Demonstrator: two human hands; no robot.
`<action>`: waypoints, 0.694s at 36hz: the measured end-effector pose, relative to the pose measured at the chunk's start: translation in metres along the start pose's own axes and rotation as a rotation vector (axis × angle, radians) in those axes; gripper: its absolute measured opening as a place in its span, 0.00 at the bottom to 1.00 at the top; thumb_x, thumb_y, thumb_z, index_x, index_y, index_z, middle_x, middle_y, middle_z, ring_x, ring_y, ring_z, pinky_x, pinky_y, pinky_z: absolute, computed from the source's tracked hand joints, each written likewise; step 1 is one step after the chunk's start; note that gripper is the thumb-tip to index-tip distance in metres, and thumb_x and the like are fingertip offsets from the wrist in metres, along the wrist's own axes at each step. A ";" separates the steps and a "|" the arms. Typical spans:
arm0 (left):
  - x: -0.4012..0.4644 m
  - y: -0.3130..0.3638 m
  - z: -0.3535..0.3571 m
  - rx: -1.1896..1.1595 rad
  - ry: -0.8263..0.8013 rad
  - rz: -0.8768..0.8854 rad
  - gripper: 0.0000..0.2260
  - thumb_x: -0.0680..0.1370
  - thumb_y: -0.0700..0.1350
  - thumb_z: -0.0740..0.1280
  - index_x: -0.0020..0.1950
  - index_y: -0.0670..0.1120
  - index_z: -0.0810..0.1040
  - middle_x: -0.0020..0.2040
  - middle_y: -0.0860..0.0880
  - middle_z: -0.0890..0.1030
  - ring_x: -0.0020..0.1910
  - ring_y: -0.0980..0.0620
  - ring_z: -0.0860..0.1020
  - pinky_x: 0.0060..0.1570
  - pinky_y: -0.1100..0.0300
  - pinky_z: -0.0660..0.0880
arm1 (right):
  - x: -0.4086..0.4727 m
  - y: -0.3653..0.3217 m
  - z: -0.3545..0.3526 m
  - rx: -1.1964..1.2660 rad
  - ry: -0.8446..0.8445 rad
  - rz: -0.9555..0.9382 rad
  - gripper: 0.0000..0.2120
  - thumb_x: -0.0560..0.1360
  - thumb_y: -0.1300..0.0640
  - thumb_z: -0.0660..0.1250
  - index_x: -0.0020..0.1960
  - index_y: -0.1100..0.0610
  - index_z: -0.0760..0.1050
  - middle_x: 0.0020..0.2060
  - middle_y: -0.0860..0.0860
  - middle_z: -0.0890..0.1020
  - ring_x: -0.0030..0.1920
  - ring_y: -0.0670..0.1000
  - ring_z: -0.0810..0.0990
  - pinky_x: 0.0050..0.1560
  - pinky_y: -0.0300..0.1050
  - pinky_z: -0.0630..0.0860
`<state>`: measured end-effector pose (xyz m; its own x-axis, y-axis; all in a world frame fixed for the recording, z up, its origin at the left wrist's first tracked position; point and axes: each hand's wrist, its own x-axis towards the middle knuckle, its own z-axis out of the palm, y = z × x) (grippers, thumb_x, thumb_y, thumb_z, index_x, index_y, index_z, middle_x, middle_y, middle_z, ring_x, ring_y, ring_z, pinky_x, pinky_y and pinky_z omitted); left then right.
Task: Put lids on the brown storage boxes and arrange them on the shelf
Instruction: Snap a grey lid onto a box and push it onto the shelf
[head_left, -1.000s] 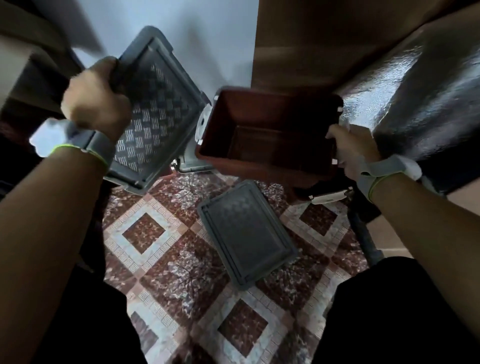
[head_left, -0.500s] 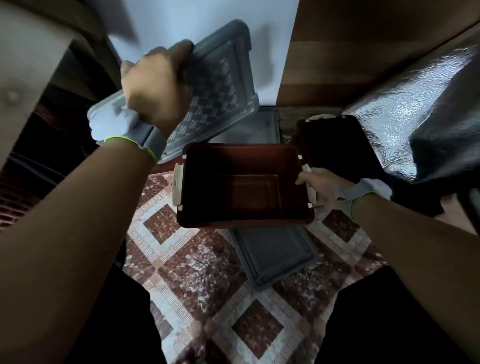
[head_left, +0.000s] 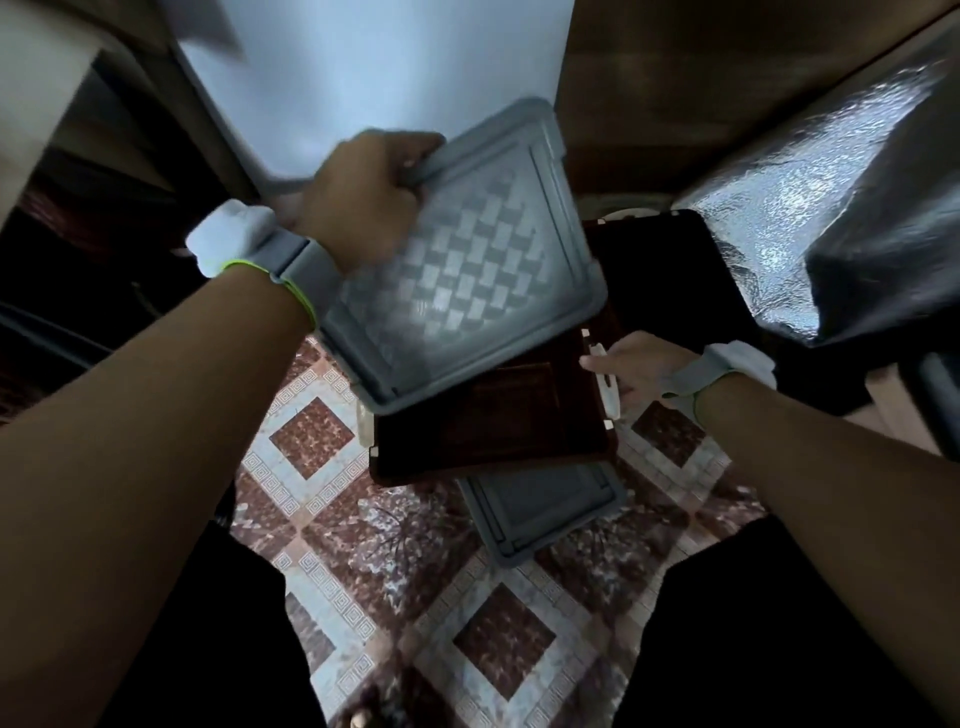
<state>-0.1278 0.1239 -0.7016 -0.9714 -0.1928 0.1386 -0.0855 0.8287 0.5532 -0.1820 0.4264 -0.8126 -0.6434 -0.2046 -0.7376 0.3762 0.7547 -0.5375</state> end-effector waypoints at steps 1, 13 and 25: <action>0.000 0.000 0.006 0.001 -0.065 0.013 0.11 0.74 0.42 0.63 0.55 0.51 0.77 0.40 0.51 0.81 0.40 0.48 0.78 0.41 0.57 0.73 | 0.001 -0.002 -0.004 0.057 -0.004 0.014 0.19 0.80 0.52 0.66 0.59 0.69 0.74 0.62 0.64 0.79 0.63 0.63 0.79 0.68 0.57 0.73; -0.007 -0.007 0.051 -0.113 -0.403 0.051 0.16 0.81 0.41 0.65 0.66 0.56 0.79 0.47 0.51 0.84 0.36 0.55 0.77 0.43 0.61 0.72 | 0.003 0.000 -0.025 0.467 -0.122 -0.259 0.24 0.69 0.37 0.74 0.56 0.53 0.82 0.49 0.52 0.85 0.48 0.53 0.85 0.45 0.48 0.82; -0.012 -0.038 0.065 0.161 -0.361 -0.338 0.35 0.74 0.53 0.74 0.78 0.49 0.64 0.72 0.39 0.72 0.66 0.38 0.75 0.63 0.50 0.72 | 0.018 0.020 -0.007 0.317 0.120 -0.124 0.07 0.80 0.65 0.62 0.51 0.54 0.75 0.54 0.56 0.80 0.53 0.57 0.80 0.52 0.54 0.80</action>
<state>-0.1271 0.1290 -0.7781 -0.8956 -0.2941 -0.3339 -0.4134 0.8273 0.3804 -0.1910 0.4423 -0.8335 -0.7639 -0.1939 -0.6155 0.4661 0.4939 -0.7340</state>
